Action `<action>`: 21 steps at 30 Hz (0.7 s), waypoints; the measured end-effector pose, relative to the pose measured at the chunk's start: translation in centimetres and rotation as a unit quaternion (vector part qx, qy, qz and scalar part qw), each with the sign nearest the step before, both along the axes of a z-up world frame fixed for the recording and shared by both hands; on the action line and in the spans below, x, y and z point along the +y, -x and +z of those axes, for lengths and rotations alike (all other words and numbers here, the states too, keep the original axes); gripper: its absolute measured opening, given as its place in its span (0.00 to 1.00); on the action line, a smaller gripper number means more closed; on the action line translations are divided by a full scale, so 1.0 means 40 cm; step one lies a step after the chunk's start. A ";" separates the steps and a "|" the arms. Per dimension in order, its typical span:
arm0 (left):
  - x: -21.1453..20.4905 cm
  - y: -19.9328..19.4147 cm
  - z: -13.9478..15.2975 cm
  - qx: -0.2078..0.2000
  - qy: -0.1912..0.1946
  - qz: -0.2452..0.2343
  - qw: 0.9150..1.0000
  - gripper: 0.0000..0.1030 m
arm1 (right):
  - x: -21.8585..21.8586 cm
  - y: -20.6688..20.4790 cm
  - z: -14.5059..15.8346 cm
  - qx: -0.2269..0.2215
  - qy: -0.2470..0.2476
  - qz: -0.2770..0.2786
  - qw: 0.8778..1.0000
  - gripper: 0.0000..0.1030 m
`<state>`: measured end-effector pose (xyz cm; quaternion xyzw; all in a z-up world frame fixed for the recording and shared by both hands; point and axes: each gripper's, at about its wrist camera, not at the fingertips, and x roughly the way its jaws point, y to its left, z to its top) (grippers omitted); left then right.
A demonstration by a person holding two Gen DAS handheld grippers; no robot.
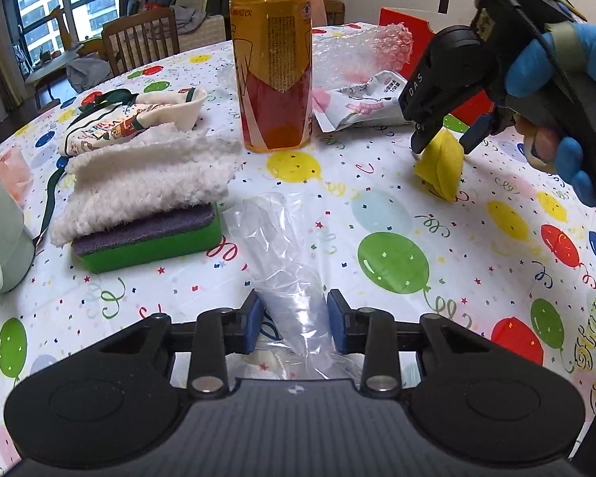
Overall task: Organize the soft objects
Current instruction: 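Grasp the clear plastic bag with the left gripper while the right gripper grasps the yellow sponge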
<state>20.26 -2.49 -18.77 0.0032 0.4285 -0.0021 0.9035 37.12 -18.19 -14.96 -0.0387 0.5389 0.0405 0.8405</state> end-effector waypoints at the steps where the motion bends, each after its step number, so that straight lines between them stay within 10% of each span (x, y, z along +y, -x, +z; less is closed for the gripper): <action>1: 0.002 0.001 0.000 0.001 0.003 0.001 1.000 0.32 | -0.002 0.005 0.004 0.001 -0.005 0.007 1.000 0.43; 21: 0.005 0.000 0.091 0.013 0.050 -0.001 0.999 0.30 | -0.090 0.181 0.131 -0.046 -0.071 0.146 0.986 0.27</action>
